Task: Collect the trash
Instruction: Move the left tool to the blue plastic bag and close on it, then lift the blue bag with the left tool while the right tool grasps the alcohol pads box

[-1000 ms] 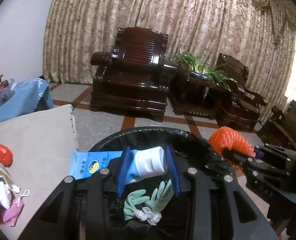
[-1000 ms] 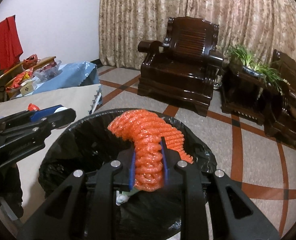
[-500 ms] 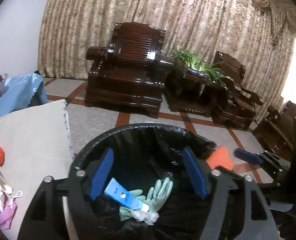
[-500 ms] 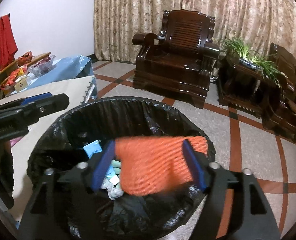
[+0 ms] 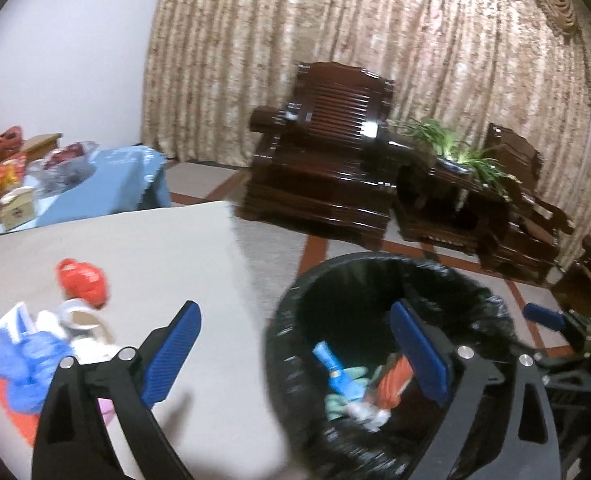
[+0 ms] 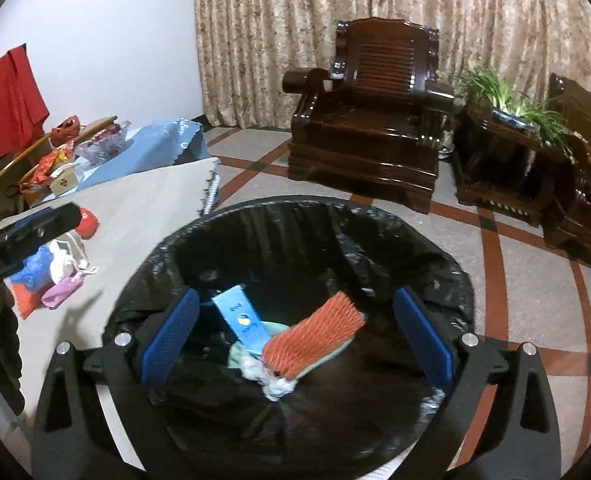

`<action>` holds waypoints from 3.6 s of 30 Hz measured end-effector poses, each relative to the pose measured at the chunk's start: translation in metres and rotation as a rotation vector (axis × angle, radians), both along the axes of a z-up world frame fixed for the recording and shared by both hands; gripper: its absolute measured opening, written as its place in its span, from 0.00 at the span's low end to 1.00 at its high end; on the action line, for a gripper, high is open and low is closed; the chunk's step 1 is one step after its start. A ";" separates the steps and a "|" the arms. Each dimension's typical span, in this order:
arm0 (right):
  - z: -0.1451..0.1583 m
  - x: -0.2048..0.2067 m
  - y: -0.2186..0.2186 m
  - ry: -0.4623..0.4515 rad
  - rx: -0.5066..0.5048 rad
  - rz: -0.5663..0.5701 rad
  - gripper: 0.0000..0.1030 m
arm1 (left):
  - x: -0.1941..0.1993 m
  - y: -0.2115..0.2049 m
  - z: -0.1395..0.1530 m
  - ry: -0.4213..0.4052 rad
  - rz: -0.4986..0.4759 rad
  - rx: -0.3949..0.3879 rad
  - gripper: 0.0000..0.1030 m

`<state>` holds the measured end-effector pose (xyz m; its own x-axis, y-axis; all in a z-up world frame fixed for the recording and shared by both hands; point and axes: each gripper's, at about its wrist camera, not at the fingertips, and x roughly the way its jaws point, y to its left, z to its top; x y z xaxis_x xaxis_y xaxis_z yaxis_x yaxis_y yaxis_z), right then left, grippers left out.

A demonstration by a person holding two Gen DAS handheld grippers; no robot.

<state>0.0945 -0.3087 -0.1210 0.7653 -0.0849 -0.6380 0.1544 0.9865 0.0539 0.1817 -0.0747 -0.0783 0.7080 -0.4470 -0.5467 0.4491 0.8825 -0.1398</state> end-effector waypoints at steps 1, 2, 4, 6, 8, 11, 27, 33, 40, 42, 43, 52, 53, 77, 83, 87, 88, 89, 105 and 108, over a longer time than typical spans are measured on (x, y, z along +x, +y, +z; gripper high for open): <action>0.002 0.001 0.005 -0.003 -0.003 0.008 0.93 | -0.003 0.009 -0.001 -0.002 0.018 0.007 0.91; 0.003 0.003 0.011 -0.007 -0.005 0.019 0.93 | -0.005 0.018 -0.001 -0.005 0.035 0.015 0.91; 0.005 0.006 0.023 -0.012 -0.004 0.040 0.93 | -0.010 0.037 -0.003 -0.008 0.073 0.030 0.92; 0.006 0.010 0.034 -0.016 -0.005 0.059 0.93 | -0.011 0.055 -0.003 -0.007 0.108 0.043 0.92; 0.007 0.016 0.049 -0.019 -0.001 0.085 0.93 | -0.014 0.074 -0.005 -0.010 0.148 0.059 0.92; 0.008 0.023 0.069 -0.024 0.009 0.119 0.93 | -0.020 0.104 -0.008 -0.009 0.214 0.082 0.92; 0.003 0.049 0.192 -0.022 0.030 0.378 0.93 | -0.052 0.212 -0.038 0.024 0.427 0.137 0.92; -0.007 0.054 0.222 -0.010 0.022 0.422 0.93 | -0.053 0.226 -0.048 0.053 0.414 0.122 0.92; -0.015 0.053 0.227 0.005 0.003 0.418 0.93 | -0.032 0.212 -0.068 0.085 0.367 0.102 0.92; -0.016 0.054 0.226 0.008 0.000 0.411 0.93 | -0.026 0.208 -0.074 0.094 0.361 0.104 0.91; -0.016 0.055 0.225 0.009 -0.002 0.408 0.93 | -0.022 0.205 -0.078 0.103 0.352 0.101 0.90; -0.021 0.060 0.220 0.017 -0.009 0.395 0.93 | -0.017 0.196 -0.091 0.158 0.292 0.048 0.42; -0.021 0.060 0.220 0.018 -0.008 0.395 0.93 | -0.018 0.196 -0.090 0.157 0.293 0.050 0.40; -0.022 0.084 0.281 0.001 0.014 0.525 0.93 | -0.053 0.279 -0.047 0.081 0.457 -0.039 0.03; -0.021 0.100 0.328 -0.019 0.023 0.623 0.89 | -0.050 0.295 -0.043 0.056 0.496 -0.048 0.03; -0.031 0.113 0.356 0.015 -0.003 0.667 0.77 | -0.042 0.301 -0.055 0.086 0.499 -0.035 0.03; -0.033 0.116 0.361 0.020 -0.013 0.673 0.76 | -0.042 0.303 -0.058 0.100 0.496 -0.037 0.03; -0.035 0.118 0.364 0.024 -0.018 0.677 0.76 | -0.042 0.305 -0.062 0.112 0.494 -0.032 0.03; -0.051 0.137 0.378 0.067 -0.048 0.730 0.71 | -0.048 0.309 -0.112 0.264 0.405 -0.020 0.58; -0.051 0.139 0.383 0.067 -0.047 0.739 0.71 | -0.047 0.308 -0.115 0.264 0.408 -0.012 0.54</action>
<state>0.2340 0.0747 -0.1716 0.5929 0.4083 -0.6941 -0.5489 0.8356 0.0227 0.1348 0.2330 -0.1932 0.6648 -0.1691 -0.7276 0.0145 0.9768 -0.2137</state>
